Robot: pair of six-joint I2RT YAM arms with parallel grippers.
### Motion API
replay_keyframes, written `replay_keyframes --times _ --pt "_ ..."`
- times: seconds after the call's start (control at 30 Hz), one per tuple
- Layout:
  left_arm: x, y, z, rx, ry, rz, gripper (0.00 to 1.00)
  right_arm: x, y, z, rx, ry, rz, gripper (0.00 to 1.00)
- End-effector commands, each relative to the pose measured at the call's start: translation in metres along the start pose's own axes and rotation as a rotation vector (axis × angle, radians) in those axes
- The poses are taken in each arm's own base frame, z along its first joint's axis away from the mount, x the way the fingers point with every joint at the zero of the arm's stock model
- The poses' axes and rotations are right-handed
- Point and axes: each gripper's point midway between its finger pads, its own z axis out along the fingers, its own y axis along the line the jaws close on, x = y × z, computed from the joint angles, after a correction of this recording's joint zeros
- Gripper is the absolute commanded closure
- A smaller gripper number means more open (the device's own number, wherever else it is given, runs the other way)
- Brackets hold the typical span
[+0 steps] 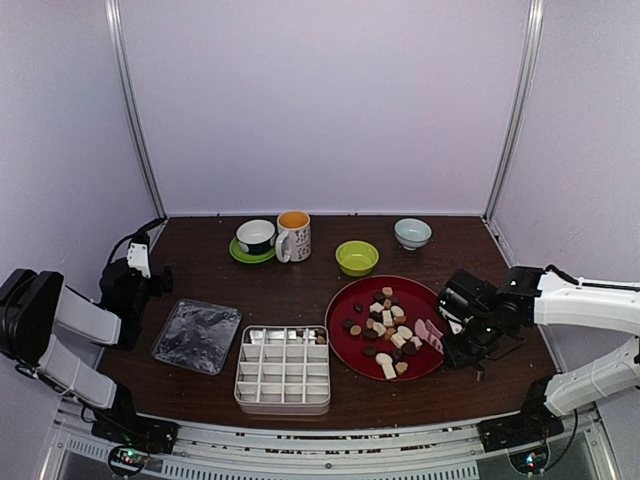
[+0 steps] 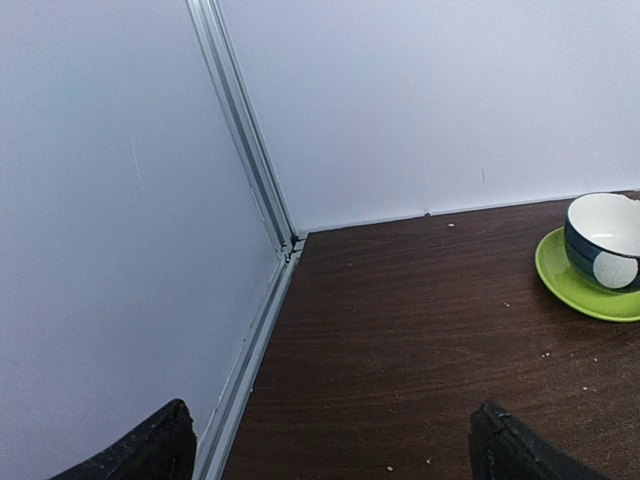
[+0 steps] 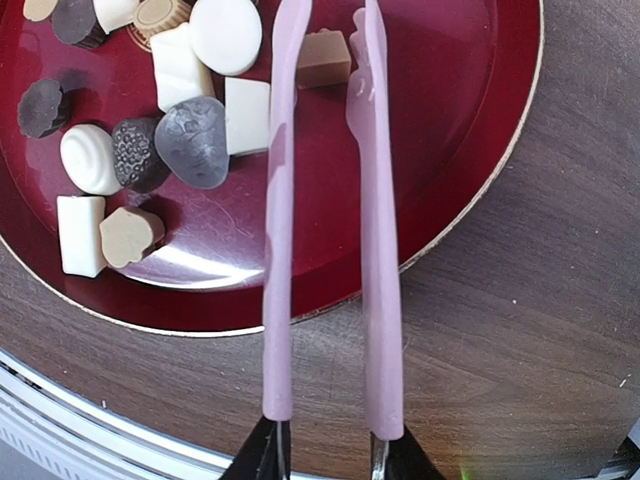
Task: Pack the chocolate
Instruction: Pick up the fake chocolate from the plate, then place the fake chocolate in the empty pocket of the box.
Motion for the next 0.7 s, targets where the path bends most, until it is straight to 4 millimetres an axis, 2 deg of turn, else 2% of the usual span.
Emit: replay_keyframes --times 0.0,0.13,0.37,0.67 --pt "-0.012 0.006 0.003 -0.023 -0.037 -0.01 0.02 -0.008 0.005 0.0 -0.017 -0.015 -0.022 0.73" --pt "-0.012 0.006 0.003 -0.022 -0.038 -0.011 0.02 -0.01 0.005 -0.003 -0.021 -0.024 -0.023 0.78" --pt "-0.012 0.006 0.003 -0.022 -0.037 -0.01 0.02 -0.024 0.01 -0.024 -0.061 -0.105 -0.023 0.8" --pt "-0.012 0.006 0.003 -0.023 -0.036 -0.01 0.02 -0.034 0.034 -0.045 -0.211 -0.184 -0.045 0.81"
